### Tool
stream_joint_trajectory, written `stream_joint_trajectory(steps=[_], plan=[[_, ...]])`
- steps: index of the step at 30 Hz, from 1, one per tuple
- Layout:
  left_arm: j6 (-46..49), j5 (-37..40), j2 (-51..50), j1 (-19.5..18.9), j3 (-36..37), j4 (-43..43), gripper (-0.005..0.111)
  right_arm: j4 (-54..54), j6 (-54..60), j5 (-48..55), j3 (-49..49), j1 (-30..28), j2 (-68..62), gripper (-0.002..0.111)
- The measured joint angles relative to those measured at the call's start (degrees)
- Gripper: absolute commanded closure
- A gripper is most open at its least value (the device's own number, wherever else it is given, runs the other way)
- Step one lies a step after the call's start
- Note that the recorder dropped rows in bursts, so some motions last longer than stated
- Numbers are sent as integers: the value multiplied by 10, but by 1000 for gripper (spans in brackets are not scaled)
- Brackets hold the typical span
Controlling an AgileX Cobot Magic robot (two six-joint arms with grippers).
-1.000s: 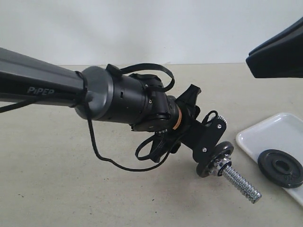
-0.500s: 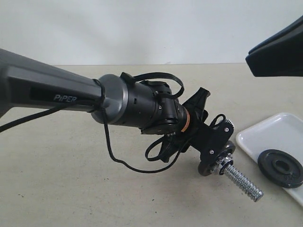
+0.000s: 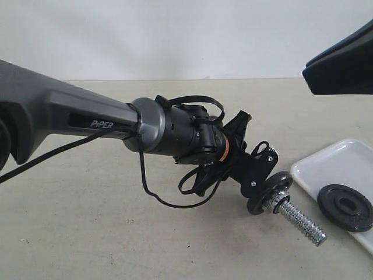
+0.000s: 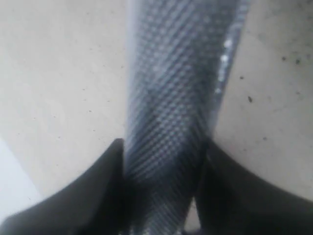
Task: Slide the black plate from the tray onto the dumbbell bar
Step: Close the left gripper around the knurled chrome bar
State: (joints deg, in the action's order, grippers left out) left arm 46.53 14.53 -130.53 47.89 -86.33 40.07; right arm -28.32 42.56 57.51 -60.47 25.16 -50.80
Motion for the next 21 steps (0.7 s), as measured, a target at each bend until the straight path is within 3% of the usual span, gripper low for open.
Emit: stream_joint_trajectory(steps=[3, 9, 21], plan=[[6, -2, -9, 0, -14, 7, 102, 0, 0, 0, 0, 0, 0, 108], [-26, -11, -18, -1, -28, 7, 102, 0, 6, 0, 0, 0, 0, 108], [-86, 66, -18, 1, -39, 12, 102, 0, 11, 0, 0, 0, 0, 108]])
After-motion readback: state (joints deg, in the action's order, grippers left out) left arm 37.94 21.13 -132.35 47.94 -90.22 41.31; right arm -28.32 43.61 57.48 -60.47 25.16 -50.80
